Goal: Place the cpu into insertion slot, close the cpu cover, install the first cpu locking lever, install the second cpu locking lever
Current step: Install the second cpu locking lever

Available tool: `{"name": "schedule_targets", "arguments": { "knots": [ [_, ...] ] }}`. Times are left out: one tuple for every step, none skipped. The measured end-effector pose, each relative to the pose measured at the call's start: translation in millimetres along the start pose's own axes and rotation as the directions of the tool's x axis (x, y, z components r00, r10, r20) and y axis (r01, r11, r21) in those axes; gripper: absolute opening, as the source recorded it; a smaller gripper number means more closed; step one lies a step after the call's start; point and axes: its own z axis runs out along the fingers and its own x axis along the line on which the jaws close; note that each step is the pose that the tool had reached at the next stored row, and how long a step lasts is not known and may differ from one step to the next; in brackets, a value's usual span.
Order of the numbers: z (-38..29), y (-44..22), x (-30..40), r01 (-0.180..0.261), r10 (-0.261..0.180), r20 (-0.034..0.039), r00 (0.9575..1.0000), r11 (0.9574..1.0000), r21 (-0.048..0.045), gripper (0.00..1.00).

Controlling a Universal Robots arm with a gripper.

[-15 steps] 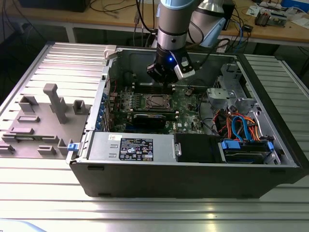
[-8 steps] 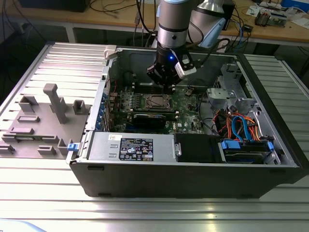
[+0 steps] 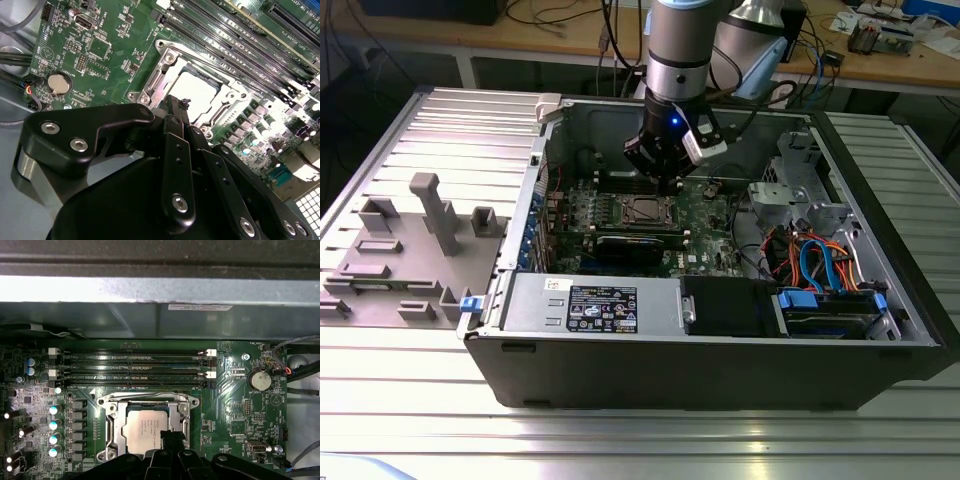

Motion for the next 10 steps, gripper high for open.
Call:
{"name": "schedule_targets", "arguments": {
  "knots": [
    [0.0, 0.0, 0.0, 0.000, 0.000, 0.0000, 1.0000, 1.0000, 0.0000, 0.11],
    [0.0, -0.1, 0.0, 0.000, 0.000, 0.0000, 1.0000, 1.0000, 0.0000, 0.11],
    [0.0, -0.3, 0.0, 0.000, 0.000, 0.0000, 1.0000, 1.0000, 0.0000, 0.11],
    [0.0, -0.6, 0.0, 0.000, 0.000, 0.0000, 1.0000, 1.0000, 0.0000, 0.11],
    [0.0, -1.3, -0.1, 0.000, 0.000, 0.0000, 1.0000, 1.0000, 0.0001, 0.11],
    [0.0, -1.8, 0.0, 0.000, 0.000, 0.0000, 1.0000, 1.0000, 0.0001, 0.11],
    [0.0, -2.3, 0.0, 0.000, 0.000, -0.0001, 1.0000, 1.0000, 0.0000, 0.11],
    [0.0, -2.9, 0.0, 0.000, 0.000, 0.0000, 1.0000, 1.0000, 0.0000, 0.11],
    [0.0, -3.2, 0.0, 0.000, 0.000, 0.0000, 1.0000, 1.0000, 0.0000, 0.11],
    [-0.5, -3.3, 0.1, 0.000, 0.000, -0.0002, 1.0000, 1.0000, 0.0003, 0.11]
  ]
}}
